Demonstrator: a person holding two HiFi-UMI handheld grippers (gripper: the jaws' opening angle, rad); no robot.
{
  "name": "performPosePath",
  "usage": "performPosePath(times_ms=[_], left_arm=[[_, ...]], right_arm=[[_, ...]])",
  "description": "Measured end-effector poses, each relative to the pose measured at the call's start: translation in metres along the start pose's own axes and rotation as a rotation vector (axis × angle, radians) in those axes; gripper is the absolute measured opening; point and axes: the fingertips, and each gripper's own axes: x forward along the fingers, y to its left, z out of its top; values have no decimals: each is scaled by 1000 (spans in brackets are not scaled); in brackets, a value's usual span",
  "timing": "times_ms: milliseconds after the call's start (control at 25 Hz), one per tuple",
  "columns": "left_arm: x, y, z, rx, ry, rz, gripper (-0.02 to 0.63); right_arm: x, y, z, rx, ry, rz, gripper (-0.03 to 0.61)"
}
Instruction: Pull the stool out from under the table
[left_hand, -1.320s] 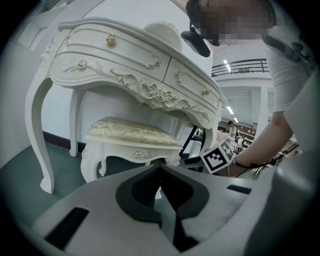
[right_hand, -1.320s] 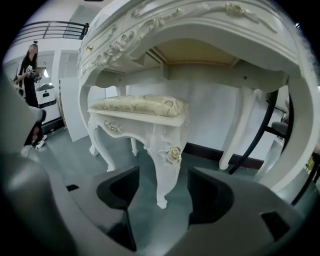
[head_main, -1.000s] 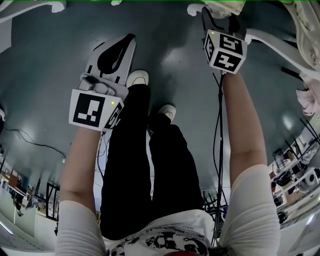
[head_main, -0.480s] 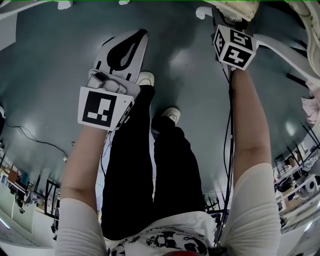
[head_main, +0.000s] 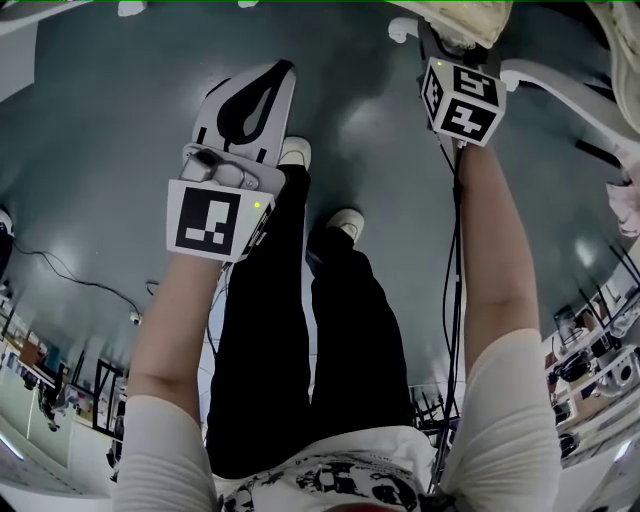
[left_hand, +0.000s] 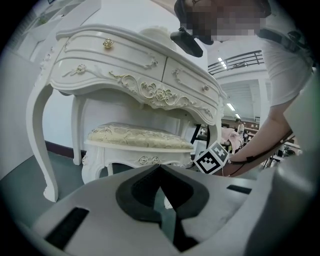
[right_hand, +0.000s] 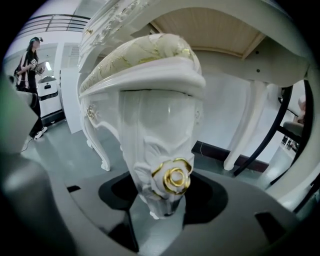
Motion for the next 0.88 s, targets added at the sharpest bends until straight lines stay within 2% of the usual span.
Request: performPosePath(times_ms=[440,880], left_arm=[[-36,-11,-6,0,14,20,17],[-96,-37,-27,-52,23,83,17]], right_arm=[[-46,26,-37,-27,44,44,268],[-95,64,-74,-43,61,87,268]])
